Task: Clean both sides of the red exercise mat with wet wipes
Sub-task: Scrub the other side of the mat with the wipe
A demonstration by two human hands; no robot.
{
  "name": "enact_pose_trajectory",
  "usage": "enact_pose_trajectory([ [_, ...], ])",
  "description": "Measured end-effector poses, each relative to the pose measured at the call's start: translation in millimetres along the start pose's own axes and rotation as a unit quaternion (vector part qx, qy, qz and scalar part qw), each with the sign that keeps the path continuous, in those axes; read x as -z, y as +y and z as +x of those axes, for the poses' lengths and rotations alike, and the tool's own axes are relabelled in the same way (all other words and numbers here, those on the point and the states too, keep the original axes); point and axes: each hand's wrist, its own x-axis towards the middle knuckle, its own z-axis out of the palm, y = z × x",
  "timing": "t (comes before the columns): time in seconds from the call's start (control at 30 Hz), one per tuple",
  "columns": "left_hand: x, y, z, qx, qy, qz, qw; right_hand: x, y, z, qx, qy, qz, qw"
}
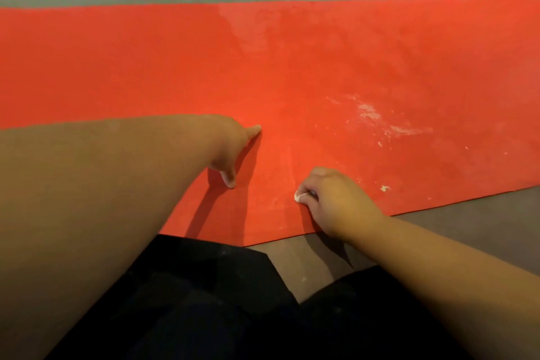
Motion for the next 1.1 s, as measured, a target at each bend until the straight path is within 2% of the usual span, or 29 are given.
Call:
enact_pose_trajectory([
  [0.1,-3,-3,5,0.027,-0.025,0.010,0.999,-1,1,10,-0.001,0.013,-0.001,1.000],
  [0.27,3,-2,14,0.004,-0.027,0.005,1.000,-5,0,64,-0.047,0.096,0.009,0.994],
  [0.47,0,-7,21,-0.005,-0.025,0.017,1.000,5,0,122,-0.052,0.092,-0.031,0.994],
  [0.6,0,-8,21,-0.006,-0.020,0.005,1.000,2,-5,89,-0.053,0.099,0.003,0.994],
  [0.8,7,-4,14,-0.004,-0.029,0.009,1.000,-7,-16,-12,0.008,0.005,0.024,1.000],
  [0.93,7,-4,16,-0.003,-0.033,0.008,0.999,-3,-12,9,0.002,0.005,0.008,1.000],
  [1.1,6,-5,19,-0.006,-0.033,0.007,0.999,0,-7,75,-0.051,0.092,-0.003,0.994],
])
